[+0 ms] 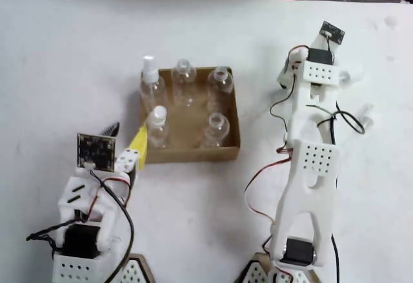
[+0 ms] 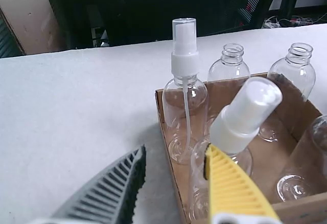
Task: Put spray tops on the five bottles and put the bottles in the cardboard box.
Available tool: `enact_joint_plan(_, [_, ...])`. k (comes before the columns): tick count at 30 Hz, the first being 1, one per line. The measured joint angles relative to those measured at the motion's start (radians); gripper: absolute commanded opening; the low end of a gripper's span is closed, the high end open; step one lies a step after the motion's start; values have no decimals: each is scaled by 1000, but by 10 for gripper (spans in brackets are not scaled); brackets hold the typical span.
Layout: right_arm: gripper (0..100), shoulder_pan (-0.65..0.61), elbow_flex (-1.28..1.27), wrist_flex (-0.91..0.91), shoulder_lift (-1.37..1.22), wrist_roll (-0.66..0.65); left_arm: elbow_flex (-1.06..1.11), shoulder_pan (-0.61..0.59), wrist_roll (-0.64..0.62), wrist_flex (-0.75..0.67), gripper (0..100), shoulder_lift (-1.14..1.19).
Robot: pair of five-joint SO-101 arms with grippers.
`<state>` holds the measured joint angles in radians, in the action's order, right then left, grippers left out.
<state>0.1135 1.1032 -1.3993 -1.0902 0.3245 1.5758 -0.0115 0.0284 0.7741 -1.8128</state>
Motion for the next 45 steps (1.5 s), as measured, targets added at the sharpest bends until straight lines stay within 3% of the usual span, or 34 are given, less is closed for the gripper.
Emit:
enact_joint_plan(8, [17,0,144,-157,18,0,0,0,0,0,177,0])
enact_joint_plan(17, [16,-2,493,-292,160,0,0,0,0,0,177,0])
enact_joint_plan(45, [16,-31,459,-304,806,0,0,0,0,0,177,0])
